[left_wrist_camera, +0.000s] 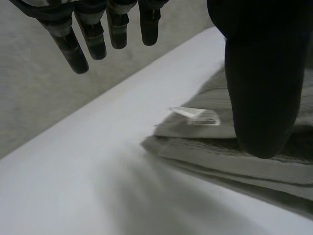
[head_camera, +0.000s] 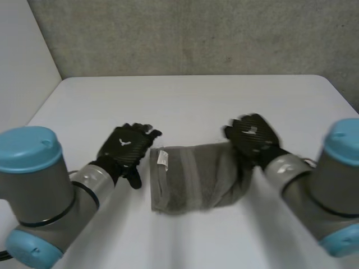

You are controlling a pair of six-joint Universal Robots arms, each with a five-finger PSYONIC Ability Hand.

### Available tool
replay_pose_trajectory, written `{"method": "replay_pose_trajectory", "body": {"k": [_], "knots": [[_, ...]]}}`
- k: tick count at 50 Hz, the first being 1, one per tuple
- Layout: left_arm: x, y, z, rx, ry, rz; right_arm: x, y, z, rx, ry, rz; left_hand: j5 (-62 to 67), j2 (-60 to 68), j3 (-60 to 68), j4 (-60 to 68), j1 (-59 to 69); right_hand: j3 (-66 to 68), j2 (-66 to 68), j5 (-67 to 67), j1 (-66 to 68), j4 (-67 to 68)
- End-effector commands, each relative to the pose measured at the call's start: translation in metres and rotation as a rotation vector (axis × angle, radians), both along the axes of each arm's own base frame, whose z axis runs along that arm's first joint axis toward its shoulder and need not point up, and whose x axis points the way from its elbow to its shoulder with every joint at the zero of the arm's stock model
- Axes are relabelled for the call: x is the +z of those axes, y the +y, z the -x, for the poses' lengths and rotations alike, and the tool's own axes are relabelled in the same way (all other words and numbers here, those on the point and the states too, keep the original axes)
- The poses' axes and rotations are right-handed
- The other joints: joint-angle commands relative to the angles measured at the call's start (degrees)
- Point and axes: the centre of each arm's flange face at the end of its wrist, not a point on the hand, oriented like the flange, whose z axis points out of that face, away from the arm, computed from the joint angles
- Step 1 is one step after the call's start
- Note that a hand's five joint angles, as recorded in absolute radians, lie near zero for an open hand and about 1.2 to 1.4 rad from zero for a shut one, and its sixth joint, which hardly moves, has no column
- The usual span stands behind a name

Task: Fold the towel.

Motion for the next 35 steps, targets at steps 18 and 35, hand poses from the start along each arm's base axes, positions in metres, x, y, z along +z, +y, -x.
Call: {"method": "replay_pose_trajectory", "body": {"k": [18,35], "knots": [[0.02,-0.002,0.021,0.064,0.181,-0.026,0.023,0.016,-0.013,-0.027,-0.241,-0.211,0.7,2.6,2.6,2.5,2.3,-57.8,-56.2,-55.4,-42.5,-58.4],[-0.05,0.016,0.018,0.147,0.006,-0.241,-0.066,0.002,-0.029,0.047,-0.067,-0.485,1.2,3.1,3.1,3.0,2.8,-57.8,-56.2,-55.4,-42.5,-58.4]]}}
